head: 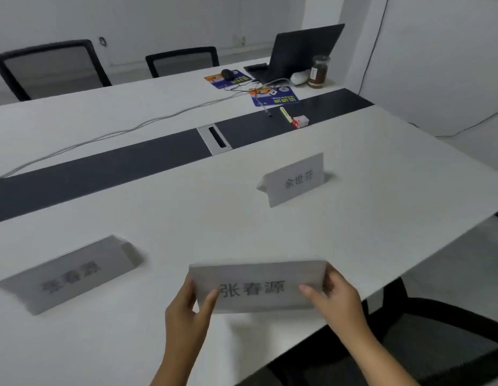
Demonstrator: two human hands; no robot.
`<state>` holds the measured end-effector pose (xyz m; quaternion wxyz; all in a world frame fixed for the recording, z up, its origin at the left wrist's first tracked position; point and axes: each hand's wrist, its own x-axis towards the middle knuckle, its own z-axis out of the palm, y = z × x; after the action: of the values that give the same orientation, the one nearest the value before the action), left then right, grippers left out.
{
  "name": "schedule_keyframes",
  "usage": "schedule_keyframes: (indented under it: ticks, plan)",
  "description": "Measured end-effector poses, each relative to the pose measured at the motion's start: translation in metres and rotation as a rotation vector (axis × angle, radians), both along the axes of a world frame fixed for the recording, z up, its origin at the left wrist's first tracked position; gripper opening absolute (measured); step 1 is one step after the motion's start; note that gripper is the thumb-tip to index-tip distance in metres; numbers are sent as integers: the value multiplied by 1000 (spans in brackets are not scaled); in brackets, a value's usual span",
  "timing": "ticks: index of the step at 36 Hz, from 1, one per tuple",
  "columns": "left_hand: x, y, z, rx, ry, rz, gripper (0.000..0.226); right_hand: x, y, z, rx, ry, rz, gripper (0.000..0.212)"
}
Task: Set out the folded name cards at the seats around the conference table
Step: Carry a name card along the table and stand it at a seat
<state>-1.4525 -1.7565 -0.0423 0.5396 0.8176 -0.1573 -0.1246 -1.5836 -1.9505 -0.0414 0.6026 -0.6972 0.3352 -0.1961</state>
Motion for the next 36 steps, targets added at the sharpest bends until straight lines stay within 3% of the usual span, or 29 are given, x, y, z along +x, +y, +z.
schedule_keyframes:
  ticks: [9, 17, 19, 22, 24, 31, 36]
  plan:
    - [-77, -93, 57, -136, -100, -330, 28, -134, -29, 55, -169, -128, -435, 49]
    - [-222, -197, 71, -197, -122, -721, 21, -313, -48, 66, -272, -143, -878, 46]
    - [-266, -217, 61, -178, -134, -830, 34, -362, -48, 57, -251, -114, -977, 45]
    - [-309, -231, 44, -160, -26, -905, 55, -410, -46, 35, -176, -80, -1065, 41]
    - [-381, -258, 23, -110, 69, -972, 70, -483, -51, 19, -159, -13, -1158, 45]
    - [-456, -291, -46, 212, 284, -938, 50, -566, -73, -36, 9, 145, -1168, 48]
    - [-477, -340, -58, 317, 271, -859, 53, -583, -128, -60, 126, 237, -1089, 47]
